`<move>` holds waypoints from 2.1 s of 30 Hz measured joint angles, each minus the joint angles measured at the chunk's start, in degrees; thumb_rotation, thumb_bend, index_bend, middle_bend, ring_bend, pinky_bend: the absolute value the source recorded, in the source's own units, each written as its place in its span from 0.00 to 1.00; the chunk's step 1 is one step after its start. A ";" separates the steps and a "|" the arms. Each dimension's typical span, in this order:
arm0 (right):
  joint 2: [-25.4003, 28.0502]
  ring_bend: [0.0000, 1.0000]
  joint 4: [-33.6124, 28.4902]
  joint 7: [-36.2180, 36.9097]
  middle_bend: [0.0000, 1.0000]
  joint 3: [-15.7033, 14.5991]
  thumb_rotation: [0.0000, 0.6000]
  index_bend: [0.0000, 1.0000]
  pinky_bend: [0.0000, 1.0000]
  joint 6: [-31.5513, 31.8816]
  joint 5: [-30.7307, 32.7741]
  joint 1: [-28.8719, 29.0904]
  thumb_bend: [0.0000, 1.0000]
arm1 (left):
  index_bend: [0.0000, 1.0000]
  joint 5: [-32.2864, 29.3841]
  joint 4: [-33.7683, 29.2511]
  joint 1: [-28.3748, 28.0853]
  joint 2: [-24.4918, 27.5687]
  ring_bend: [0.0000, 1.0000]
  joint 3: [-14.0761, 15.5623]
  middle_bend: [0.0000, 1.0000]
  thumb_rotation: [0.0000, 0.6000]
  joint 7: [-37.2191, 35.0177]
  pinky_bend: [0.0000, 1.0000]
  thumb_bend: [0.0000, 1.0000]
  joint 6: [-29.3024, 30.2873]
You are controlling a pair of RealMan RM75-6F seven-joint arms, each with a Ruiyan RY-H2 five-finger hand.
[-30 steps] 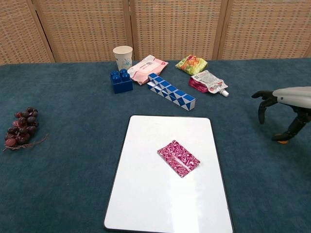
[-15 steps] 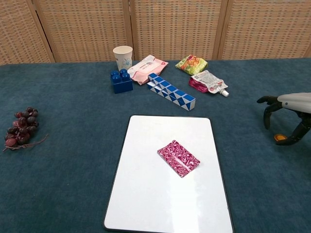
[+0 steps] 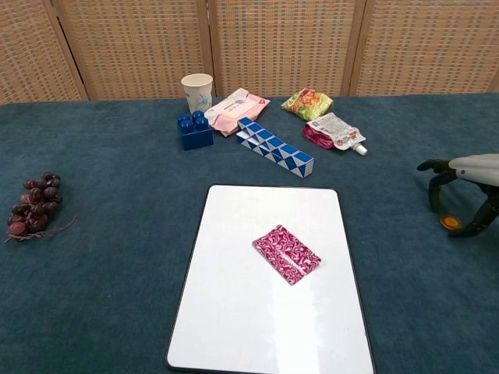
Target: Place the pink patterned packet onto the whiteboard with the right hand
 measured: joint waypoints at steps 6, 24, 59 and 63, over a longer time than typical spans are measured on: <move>-0.15 0.00 0.67 -0.50 0.00 0.40 1.00 0.44 0.00 -0.99 0.12 0.05 0.29 | 0.00 -0.10 0.03 -0.07 -0.06 0.00 0.01 0.00 1.00 0.13 0.00 0.00 -0.11; -0.30 0.00 0.59 -0.88 0.00 1.30 1.00 0.56 0.00 -2.10 -0.23 -0.05 0.35 | 0.00 -0.20 0.03 -0.06 -0.11 0.00 -0.01 0.00 1.00 0.24 0.00 0.00 0.03; 2.01 0.00 -27.93 -31.13 0.00 7.41 1.00 0.56 0.00 -0.82 9.11 13.36 0.36 | 0.00 0.19 0.17 -0.34 0.00 0.00 0.29 0.00 1.00 -0.49 0.00 0.00 -0.75; -0.89 0.00 -27.81 -35.96 0.00 7.34 1.00 0.56 0.00 0.49 15.23 15.53 0.36 | 0.00 0.13 0.33 -0.46 -0.01 0.00 0.35 0.00 1.00 -0.67 0.00 0.00 -1.12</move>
